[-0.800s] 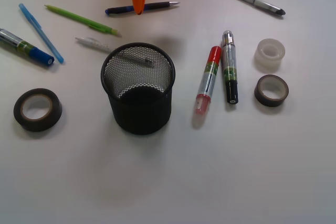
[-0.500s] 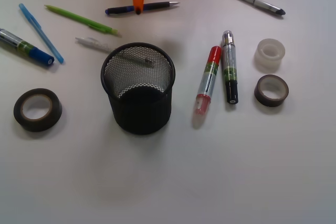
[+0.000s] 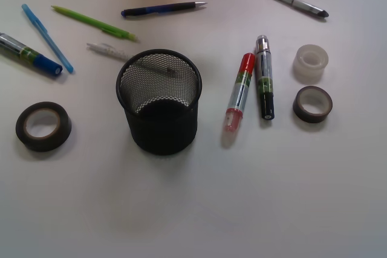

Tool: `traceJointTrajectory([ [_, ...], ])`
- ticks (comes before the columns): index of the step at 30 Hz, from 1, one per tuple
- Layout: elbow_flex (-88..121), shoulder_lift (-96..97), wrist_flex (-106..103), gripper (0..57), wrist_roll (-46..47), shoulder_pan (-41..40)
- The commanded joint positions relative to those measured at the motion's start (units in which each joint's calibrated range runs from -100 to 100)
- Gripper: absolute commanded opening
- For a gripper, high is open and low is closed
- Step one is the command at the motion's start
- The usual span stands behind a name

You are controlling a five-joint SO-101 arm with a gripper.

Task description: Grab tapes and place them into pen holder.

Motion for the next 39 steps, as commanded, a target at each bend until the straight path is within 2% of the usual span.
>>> traceJointTrajectory([
  [1,-24.92,15.01,3.68,57.4,1.42,1.41],
  [5,-42.49,34.82,10.59,57.4,0.34,0.81],
  [8,-53.18,49.01,17.68,57.4,-3.13,-2.78],
  [12,-62.42,68.48,21.53,57.4,-11.14,-15.56],
  [20,-70.39,81.90,21.53,57.4,-27.99,-29.62],
  [31,-76.10,97.03,20.13,57.4,-50.16,-39.26],
  [39,-88.50,109.70,15.58,57.4,-53.92,-42.40],
])
